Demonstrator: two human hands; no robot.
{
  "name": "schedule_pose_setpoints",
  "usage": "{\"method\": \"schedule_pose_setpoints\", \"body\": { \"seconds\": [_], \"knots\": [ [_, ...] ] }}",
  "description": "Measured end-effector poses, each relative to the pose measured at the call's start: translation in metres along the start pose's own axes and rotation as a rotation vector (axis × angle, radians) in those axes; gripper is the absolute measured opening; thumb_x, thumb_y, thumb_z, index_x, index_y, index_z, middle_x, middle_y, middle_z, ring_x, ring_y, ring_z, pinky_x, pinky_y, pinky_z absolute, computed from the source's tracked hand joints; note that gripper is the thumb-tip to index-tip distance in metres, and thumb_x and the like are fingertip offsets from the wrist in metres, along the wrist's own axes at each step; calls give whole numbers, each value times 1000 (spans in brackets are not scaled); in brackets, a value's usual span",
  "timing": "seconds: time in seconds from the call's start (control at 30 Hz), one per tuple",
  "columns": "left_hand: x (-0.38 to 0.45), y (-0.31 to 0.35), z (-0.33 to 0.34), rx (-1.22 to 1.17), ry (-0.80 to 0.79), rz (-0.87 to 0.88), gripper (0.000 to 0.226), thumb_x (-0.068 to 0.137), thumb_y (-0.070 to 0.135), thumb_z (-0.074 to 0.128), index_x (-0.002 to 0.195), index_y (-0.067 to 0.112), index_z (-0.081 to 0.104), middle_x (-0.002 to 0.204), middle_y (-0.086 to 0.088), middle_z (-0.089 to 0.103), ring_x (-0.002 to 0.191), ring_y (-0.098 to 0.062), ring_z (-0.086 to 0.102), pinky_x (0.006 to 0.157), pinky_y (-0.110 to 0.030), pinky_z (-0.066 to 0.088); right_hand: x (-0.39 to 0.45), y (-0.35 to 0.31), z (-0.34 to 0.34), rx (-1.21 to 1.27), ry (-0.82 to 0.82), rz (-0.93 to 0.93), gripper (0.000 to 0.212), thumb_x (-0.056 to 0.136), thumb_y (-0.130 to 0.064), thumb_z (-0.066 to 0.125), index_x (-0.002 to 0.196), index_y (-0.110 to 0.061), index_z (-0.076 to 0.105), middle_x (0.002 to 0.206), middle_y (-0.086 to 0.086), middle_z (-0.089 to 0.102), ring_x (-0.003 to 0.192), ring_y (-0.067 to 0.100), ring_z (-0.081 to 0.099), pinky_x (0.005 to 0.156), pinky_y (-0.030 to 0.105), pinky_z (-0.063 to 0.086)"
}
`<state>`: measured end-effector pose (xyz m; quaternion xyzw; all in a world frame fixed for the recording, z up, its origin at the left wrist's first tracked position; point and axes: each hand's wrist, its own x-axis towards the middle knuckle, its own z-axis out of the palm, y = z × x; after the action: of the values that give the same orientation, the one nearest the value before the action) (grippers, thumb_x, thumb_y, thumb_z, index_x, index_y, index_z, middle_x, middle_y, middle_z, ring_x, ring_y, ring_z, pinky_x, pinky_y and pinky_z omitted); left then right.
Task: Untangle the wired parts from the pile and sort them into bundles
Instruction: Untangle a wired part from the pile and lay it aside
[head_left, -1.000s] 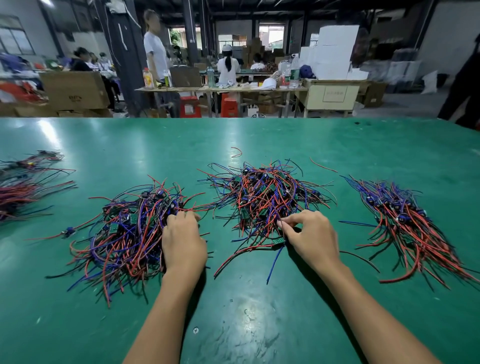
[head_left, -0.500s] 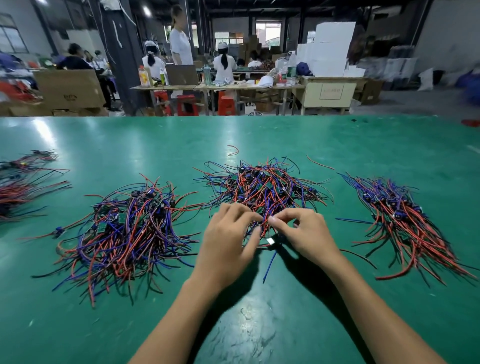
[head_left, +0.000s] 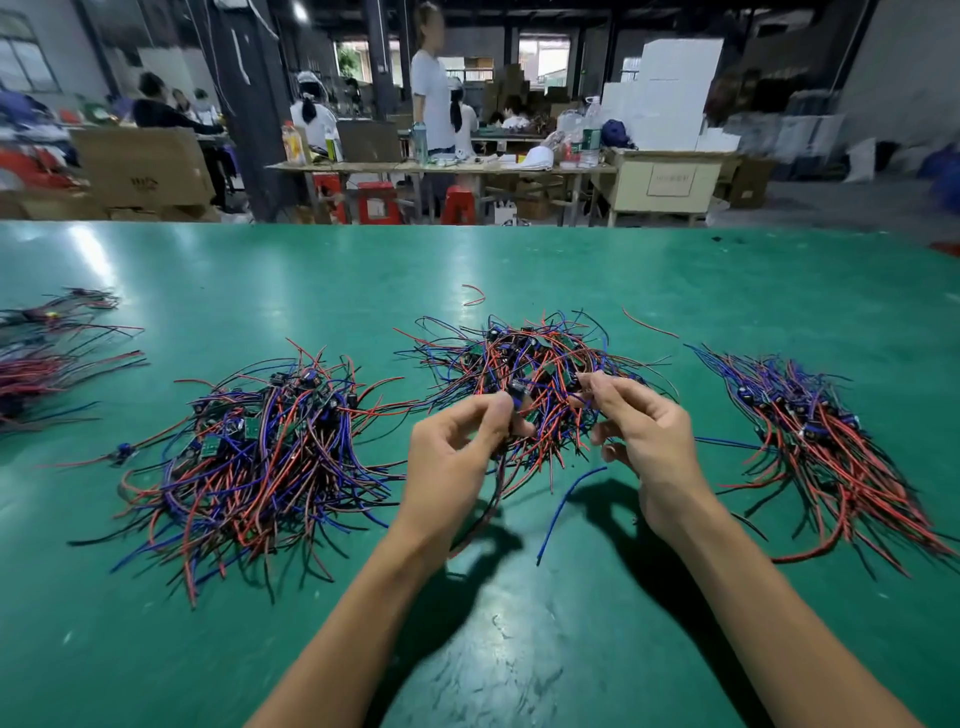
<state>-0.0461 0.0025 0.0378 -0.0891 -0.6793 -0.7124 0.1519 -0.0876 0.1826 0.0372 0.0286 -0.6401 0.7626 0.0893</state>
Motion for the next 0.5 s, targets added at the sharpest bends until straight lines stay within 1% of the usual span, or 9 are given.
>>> {"method": "schedule_pose_setpoints", "body": {
  "seconds": [0.03, 0.1, 0.17, 0.23, 0.33, 0.37, 0.43, 0.47, 0.5],
  "knots": [
    [2, 3, 0, -74, 6, -93, 29, 87, 45, 62, 89, 22, 79, 85, 0, 78, 80, -4, 68, 74, -16, 49, 0, 1, 0, -20, 3, 0, 12, 92, -30, 70, 91, -22, 80, 83, 0, 77, 50, 6, 48, 44, 14, 34],
    [6, 6, 0, -156, 10, -272, 37, 79, 51, 59, 89, 20, 77, 85, 2, 78, 78, -9, 65, 72, -25, 45, -1, 3, 2, -53, -10, -17, 11, 91, -29, 72, 89, -21, 79, 78, 3, 76, 51, 7, 46, 43, 14, 33],
    [9, 8, -2, -208, -21, -363, 41, 77, 54, 57, 91, 20, 75, 86, 4, 77, 79, -11, 62, 71, -30, 41, -2, 3, 3, -69, -29, -43, 11, 90, -30, 73, 88, -21, 80, 75, 3, 75, 51, 6, 46, 44, 13, 34],
    [5, 9, -7, -250, -106, -361, 34, 85, 53, 62, 93, 24, 77, 97, 5, 76, 81, -9, 60, 75, -32, 38, -2, 3, 3, -57, -41, -75, 10, 91, -27, 73, 89, -21, 80, 72, 1, 73, 49, 1, 46, 45, 10, 35],
    [1, 12, -13, -226, -184, -351, 30, 86, 51, 57, 91, 32, 80, 103, 5, 74, 82, -10, 53, 76, -35, 34, -2, 1, 3, -53, -27, -161, 9, 94, -21, 70, 94, -19, 79, 70, -6, 73, 50, -3, 54, 52, 5, 40],
    [2, 12, -12, -198, -188, -360, 29, 87, 48, 57, 89, 31, 81, 101, 5, 74, 78, -10, 51, 74, -33, 34, -1, 1, 3, -71, -6, -198, 10, 95, -21, 69, 93, -19, 79, 72, -8, 73, 55, -3, 57, 58, 6, 44],
    [5, 14, -9, -177, -184, -394, 28, 91, 39, 59, 85, 23, 82, 88, 2, 71, 66, -11, 50, 63, -28, 36, 1, 1, 1, -151, 64, -278, 11, 97, -24, 68, 93, -21, 78, 79, -7, 75, 66, 2, 62, 68, 14, 48],
    [7, 14, -8, -187, -183, -401, 29, 92, 35, 58, 86, 18, 81, 81, 1, 68, 61, -13, 51, 58, -26, 37, 2, 1, 0, -209, 111, -322, 12, 97, -27, 68, 92, -22, 78, 81, -8, 75, 68, 5, 61, 68, 20, 48],
    [7, 12, -9, -198, -197, -382, 29, 91, 34, 59, 92, 13, 80, 76, 0, 65, 60, -13, 51, 57, -24, 38, 3, 1, -2, -269, 160, -368, 14, 97, -31, 68, 93, -22, 77, 79, -9, 74, 67, 7, 58, 66, 23, 46]
  ]
}}
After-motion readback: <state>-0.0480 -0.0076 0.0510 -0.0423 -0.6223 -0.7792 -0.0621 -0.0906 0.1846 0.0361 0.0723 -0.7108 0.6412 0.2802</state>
